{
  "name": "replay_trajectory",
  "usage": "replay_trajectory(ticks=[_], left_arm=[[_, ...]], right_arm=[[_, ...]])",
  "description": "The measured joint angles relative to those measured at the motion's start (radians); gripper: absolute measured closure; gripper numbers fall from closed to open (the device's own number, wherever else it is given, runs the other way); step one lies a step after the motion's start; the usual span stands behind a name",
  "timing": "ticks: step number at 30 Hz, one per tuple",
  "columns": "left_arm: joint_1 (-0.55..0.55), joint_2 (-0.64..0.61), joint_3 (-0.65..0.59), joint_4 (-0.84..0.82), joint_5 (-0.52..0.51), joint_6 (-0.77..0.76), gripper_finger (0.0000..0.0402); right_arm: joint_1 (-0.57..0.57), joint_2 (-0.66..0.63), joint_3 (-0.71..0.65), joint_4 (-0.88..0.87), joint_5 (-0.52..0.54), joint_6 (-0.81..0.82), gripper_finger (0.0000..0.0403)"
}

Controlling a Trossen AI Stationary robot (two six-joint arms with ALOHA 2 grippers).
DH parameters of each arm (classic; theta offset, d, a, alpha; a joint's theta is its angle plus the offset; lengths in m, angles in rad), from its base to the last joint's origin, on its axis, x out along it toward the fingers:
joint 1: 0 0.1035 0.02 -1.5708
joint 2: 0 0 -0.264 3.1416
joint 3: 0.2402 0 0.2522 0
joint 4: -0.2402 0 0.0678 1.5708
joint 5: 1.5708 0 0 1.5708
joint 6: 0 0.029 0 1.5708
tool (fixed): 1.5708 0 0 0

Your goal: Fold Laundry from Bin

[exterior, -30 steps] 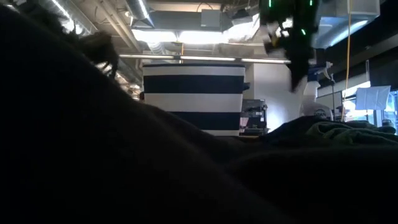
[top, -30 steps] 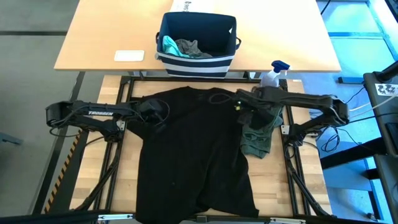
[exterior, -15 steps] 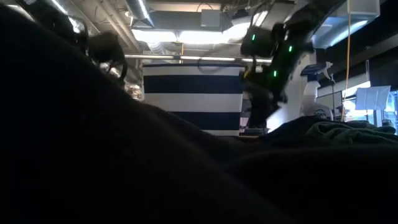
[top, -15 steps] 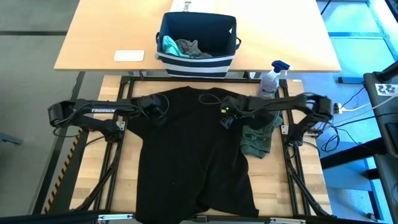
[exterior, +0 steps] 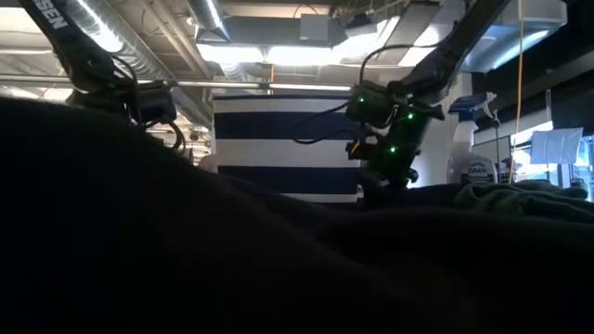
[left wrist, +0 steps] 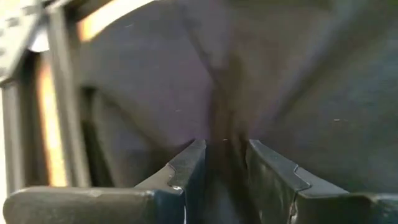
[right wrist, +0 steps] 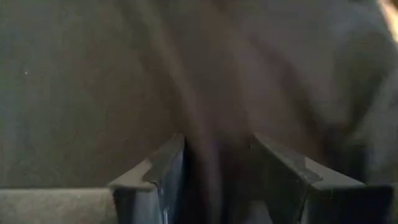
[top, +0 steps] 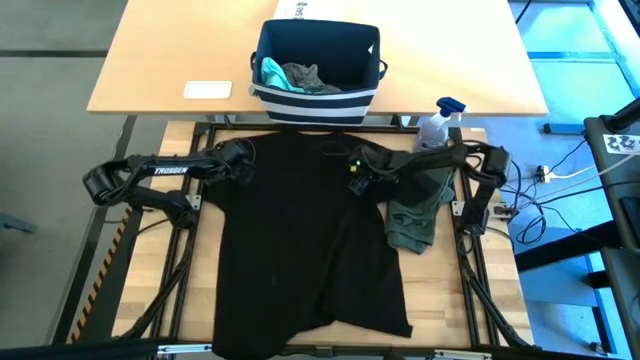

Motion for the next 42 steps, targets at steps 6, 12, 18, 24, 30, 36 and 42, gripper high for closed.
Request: replay_trajectory(ticks=[6, 12, 18, 24, 30, 36, 42], left_arm=[[0.083, -0.001, 0.005, 0.059, 0.027, 0.066, 0.0287], [0.051, -0.063, 0.096, -0.026, 0.165, 0.128, 0.0287], [-0.076, -0.222, 0.221, -0.175, 0.357, 0.149, 0.0287], [-0.298, -0.319, 0.238, -0.171, 0.665, 0.104, 0.0287], [-0.577, -0.296, 0.238, -0.152, 0.622, 0.014, 0.0287], [-0.854, -0.228, 0.237, -0.102, 0.468, -0.238, 0.0287], [-1.094, -0.108, 0.237, 0.012, 0.331, -0.453, 0.0287]], right_arm=[[-0.095, 0.007, 0.049, 0.0, -0.01, -0.05, 0.0221], [-0.076, -0.096, 0.16, -0.134, -0.192, -0.056, 0.0221], [0.092, -0.304, 0.201, -0.332, -0.297, -0.041, 0.0221], [0.412, -0.421, 0.14, -0.383, -0.396, 0.137, 0.0221], [0.754, -0.415, 0.054, -0.412, -0.382, 0.414, 0.0221], [1.083, -0.415, -0.039, -0.425, -0.291, 0.67, 0.0221], [1.339, -0.415, -0.166, -0.293, -0.169, 0.846, 0.0221]])
